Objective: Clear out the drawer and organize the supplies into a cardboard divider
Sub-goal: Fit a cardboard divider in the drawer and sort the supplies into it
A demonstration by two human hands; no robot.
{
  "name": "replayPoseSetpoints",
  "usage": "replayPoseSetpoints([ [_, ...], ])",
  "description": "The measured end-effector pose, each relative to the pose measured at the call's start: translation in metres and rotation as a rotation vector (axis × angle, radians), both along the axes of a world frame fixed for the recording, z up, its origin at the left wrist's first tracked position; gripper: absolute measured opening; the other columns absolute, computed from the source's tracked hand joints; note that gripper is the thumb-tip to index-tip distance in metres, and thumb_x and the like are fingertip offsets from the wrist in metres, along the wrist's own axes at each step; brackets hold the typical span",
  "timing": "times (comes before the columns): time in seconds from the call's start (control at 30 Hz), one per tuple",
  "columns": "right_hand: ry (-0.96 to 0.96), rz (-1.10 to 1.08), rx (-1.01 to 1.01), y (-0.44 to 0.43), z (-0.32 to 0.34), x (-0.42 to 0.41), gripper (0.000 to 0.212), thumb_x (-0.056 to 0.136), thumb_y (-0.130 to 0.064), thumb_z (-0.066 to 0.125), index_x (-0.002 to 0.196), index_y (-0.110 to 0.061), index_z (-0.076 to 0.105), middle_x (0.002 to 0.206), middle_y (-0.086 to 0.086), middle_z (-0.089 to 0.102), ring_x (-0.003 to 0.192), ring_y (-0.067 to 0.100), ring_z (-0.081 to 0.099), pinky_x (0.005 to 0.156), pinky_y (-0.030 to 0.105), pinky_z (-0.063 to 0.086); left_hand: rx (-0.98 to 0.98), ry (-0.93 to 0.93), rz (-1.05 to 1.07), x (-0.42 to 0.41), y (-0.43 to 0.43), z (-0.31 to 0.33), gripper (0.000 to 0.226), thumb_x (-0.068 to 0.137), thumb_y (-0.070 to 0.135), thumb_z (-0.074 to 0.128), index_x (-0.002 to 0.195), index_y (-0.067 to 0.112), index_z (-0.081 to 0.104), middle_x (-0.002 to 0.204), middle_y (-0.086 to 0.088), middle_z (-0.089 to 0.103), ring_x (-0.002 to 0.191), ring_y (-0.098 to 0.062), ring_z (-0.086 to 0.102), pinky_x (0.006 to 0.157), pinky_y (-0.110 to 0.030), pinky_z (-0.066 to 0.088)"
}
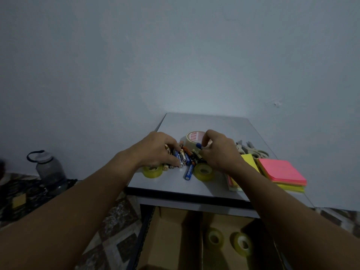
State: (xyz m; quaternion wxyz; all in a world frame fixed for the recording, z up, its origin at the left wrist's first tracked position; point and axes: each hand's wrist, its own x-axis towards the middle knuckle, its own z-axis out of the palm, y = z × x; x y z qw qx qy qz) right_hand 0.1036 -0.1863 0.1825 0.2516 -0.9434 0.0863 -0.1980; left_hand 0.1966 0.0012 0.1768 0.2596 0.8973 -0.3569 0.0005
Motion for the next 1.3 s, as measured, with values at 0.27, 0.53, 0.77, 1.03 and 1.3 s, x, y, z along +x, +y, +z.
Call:
replayPoseSetpoints([
  [0.27, 0.011, 0.005, 0.062, 0.007, 0.001, 0.002, 0.022, 0.087, -0.006, 0.054, 0.086, -0.016, 0.073, 0.1, 0.01, 0.071, 0.085, 0.023, 0.062, 0.061, 0.022, 0.042, 0.074, 0.002, -0.021, 0.006, 0.002, 0.0, 0.048, 0.067, 0.042, 0.088, 0.111, 0.031, 0.072, 0.093, 0.014, 0.063, 0.078, 0.0, 0.057, 0.062, -0.017, 0.04],
  [0.53, 0.016, 0.023, 0.061, 0.005, 0.002, -0.003, 0.017, 0.086, -0.011, 0.058, 0.091, -0.016, 0.073, 0.103, 0.01, 0.07, 0.081, 0.018, 0.057, 0.055, 0.018, 0.037, 0.031, -0.033, -0.033, 0.003, 0.003, 0.002, 0.038, 0.07, 0.034, 0.087, 0.105, 0.026, 0.075, 0.075, 0.016, 0.061, 0.066, -0.002, 0.058, 0.06, -0.021, 0.045],
  [0.77, 0.013, 0.026, 0.059, 0.001, 0.003, -0.006, 0.011, 0.089, -0.016, 0.063, 0.096, -0.018, 0.072, 0.119, 0.011, 0.068, 0.103, 0.025, 0.065, 0.062, 0.017, 0.042, -0.073, -0.057, -0.019, -0.005, 0.008, 0.005, 0.04, 0.072, 0.032, 0.087, 0.109, 0.021, 0.076, 0.075, 0.014, 0.065, 0.066, -0.004, 0.063, 0.062, -0.02, 0.051],
  [1.03, 0.005, 0.022, 0.06, 0.003, 0.005, -0.012, 0.011, 0.089, -0.018, 0.064, 0.097, -0.02, 0.072, 0.121, 0.011, 0.067, 0.102, 0.023, 0.065, 0.055, 0.013, 0.041, -0.075, -0.046, -0.019, -0.013, 0.011, 0.015, 0.045, 0.072, 0.033, 0.087, 0.113, 0.019, 0.074, 0.085, 0.013, 0.065, 0.075, -0.004, 0.064, 0.076, -0.028, 0.058],
  [1.3, -0.025, 0.032, 0.07, 0.002, 0.014, -0.035, 0.02, 0.089, -0.011, 0.058, 0.1, -0.017, 0.073, 0.108, 0.009, 0.072, 0.071, 0.015, 0.064, 0.057, 0.015, 0.046, -0.147, -0.043, -0.001, -0.041, 0.028, 0.017, 0.037, 0.07, 0.033, 0.088, 0.104, 0.025, 0.077, 0.075, 0.01, 0.071, 0.068, -0.007, 0.067, 0.072, -0.032, 0.06],
])
